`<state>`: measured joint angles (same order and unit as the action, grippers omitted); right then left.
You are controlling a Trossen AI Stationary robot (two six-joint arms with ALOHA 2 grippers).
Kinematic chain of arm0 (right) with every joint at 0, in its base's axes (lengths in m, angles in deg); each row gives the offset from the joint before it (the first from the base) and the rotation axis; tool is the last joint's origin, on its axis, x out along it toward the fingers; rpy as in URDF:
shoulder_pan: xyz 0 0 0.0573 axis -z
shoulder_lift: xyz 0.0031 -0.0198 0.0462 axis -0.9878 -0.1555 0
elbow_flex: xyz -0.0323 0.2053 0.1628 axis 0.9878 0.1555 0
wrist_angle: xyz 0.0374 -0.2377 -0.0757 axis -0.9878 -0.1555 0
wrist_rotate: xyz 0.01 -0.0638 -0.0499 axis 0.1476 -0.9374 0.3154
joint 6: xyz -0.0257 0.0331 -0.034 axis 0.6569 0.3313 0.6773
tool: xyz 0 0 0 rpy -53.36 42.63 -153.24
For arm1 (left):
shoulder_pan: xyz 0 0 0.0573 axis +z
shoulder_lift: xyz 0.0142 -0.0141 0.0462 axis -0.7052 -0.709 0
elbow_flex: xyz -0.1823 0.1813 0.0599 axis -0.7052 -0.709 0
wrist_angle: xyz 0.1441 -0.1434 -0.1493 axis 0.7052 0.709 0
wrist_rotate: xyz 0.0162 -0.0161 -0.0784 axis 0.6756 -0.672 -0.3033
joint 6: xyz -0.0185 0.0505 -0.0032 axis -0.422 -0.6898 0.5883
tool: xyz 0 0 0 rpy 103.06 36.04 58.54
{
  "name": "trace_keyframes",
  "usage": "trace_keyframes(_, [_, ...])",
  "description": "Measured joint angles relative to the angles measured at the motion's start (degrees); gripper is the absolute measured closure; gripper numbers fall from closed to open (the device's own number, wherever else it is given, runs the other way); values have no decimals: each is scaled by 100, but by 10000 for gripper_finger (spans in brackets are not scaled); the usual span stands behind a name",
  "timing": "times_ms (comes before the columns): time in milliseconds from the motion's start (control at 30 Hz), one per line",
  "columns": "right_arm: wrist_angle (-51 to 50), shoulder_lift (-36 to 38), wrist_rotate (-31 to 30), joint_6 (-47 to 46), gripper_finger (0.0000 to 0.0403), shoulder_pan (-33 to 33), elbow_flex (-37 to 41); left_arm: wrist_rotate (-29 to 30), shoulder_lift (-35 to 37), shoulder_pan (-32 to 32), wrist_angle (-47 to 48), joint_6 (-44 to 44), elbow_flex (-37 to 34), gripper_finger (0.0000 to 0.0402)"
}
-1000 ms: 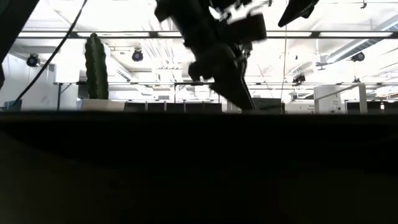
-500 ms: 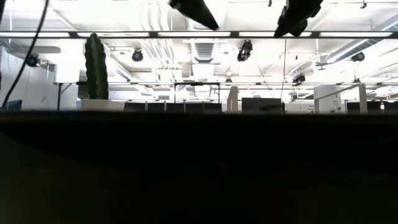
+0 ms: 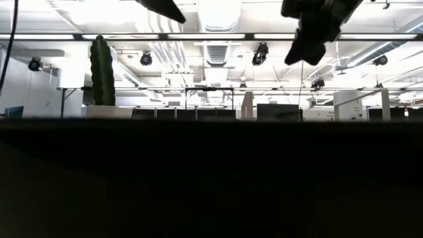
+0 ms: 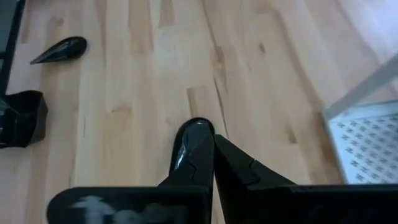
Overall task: Pick & Place Mini shaped plates
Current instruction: Stack the black drop shaped plate on top of the other black drop shaped plates on the shelf
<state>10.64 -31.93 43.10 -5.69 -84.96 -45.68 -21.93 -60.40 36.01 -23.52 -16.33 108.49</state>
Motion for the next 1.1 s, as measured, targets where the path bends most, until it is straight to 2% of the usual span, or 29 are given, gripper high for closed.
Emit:
trace_keyframes(200, [101,-782,50,-3,385,-20,-4,75,205,-2,-10,33,-154,339])
trace_keyframes(433, [163,-1541,165,-24,331,-21,-253,82,290,-4,1,-26,-152,339])
trace_keyframes(600, [174,-2032,183,-1085,302,91,-485,82,310,-4,4,-31,-152,339])
trace_keyframes(800, [166,-2725,608,-1459,301,154,-720,82,310,-4,8,-52,-152,339])
trace_keyframes(1100, [148,-3455,611,-1459,314,236,-1105,80,310,-22,46,-54,-152,339])
